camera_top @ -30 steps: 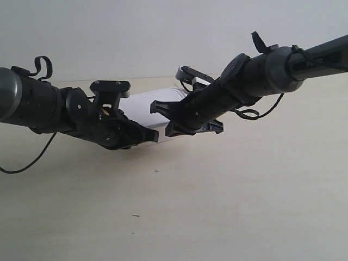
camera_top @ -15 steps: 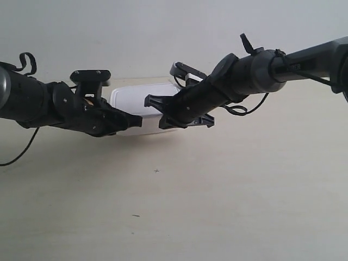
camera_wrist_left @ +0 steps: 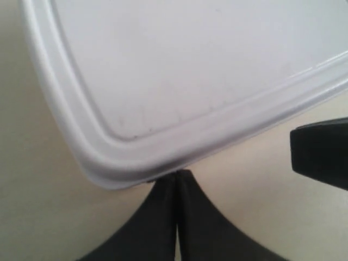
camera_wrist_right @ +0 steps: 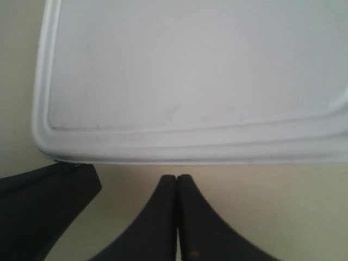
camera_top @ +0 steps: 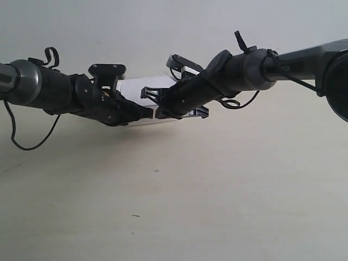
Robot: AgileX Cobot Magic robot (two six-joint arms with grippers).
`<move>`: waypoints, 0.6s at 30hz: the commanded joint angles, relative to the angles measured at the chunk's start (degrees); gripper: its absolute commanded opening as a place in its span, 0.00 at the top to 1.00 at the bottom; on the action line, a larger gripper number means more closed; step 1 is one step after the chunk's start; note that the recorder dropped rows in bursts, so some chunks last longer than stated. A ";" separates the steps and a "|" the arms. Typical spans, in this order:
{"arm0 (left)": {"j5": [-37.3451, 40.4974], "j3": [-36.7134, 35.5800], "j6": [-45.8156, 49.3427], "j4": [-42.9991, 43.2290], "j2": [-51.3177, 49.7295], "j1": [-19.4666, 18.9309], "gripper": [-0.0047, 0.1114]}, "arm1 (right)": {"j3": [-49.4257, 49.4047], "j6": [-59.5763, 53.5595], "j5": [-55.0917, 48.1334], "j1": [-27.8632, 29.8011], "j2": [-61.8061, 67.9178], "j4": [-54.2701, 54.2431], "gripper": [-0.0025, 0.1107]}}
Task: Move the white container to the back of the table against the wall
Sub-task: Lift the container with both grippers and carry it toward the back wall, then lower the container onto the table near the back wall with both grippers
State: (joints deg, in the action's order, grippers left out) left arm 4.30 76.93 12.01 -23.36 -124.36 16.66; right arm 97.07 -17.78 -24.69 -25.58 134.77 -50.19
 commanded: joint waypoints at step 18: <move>5.89 15.14 -0.11 2.17 -8.73 -0.18 0.96 | 1.81 -0.14 6.30 4.23 0.35 3.60 0.98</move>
State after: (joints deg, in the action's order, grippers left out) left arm 9.38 90.43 12.01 -21.59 -132.21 16.66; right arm 97.59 -17.78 -18.92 -22.00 135.04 -47.11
